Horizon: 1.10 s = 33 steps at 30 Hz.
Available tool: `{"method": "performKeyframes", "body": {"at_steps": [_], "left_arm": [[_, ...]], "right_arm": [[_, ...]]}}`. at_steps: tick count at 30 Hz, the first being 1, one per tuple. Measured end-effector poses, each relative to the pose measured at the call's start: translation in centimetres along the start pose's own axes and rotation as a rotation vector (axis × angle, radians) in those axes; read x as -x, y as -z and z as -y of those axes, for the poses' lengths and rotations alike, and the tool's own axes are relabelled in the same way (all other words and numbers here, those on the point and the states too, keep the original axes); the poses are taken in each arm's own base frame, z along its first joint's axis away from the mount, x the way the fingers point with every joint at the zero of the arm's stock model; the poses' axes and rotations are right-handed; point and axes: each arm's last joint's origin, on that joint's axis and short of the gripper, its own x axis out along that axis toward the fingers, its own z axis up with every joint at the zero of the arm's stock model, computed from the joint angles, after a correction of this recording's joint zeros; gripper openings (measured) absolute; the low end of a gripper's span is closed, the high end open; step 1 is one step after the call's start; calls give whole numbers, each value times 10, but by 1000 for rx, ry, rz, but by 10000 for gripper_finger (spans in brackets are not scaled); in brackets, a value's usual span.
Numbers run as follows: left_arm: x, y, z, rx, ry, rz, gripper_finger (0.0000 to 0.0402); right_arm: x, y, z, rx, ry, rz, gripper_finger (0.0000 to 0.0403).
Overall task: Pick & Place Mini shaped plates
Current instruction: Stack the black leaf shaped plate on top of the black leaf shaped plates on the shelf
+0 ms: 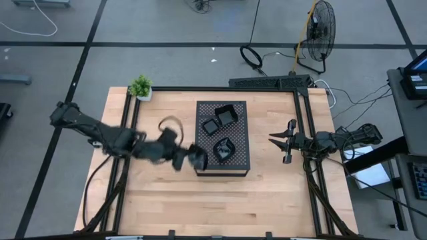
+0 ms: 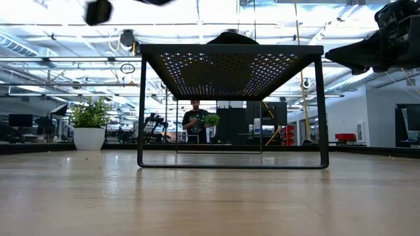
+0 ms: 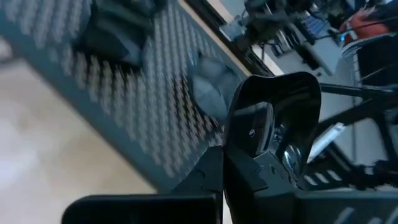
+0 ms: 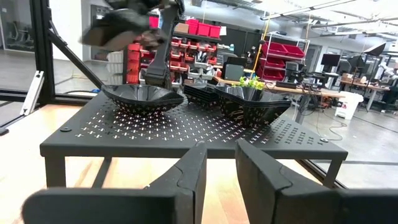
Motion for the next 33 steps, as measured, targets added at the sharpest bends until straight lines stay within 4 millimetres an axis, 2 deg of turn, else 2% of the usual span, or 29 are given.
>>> {"method": "performKeyframes", "body": {"at_steps": [3,5,9,12,16,21,33], "left_arm": [[-15,-27,-15,-69,12,-7,2],[-33,-42,-24,-112,44,-24,2],[-63,-60,-33,-213,199,-57,1],[-79,-64,-35,-270,280,-74,1],[-96,-59,-41,-295,273,-116,2],[-107,-55,-43,-285,266,-127,19],[-102,-64,-35,-306,277,-66,111]], "right_arm": [[0,0,0,0,0,-1,73],[0,0,0,0,0,0,73],[0,0,0,0,0,0,73],[0,0,0,0,0,0,73],[0,0,0,0,0,0,73],[0,0,0,0,0,0,73],[0,0,0,0,0,0,73]]}}
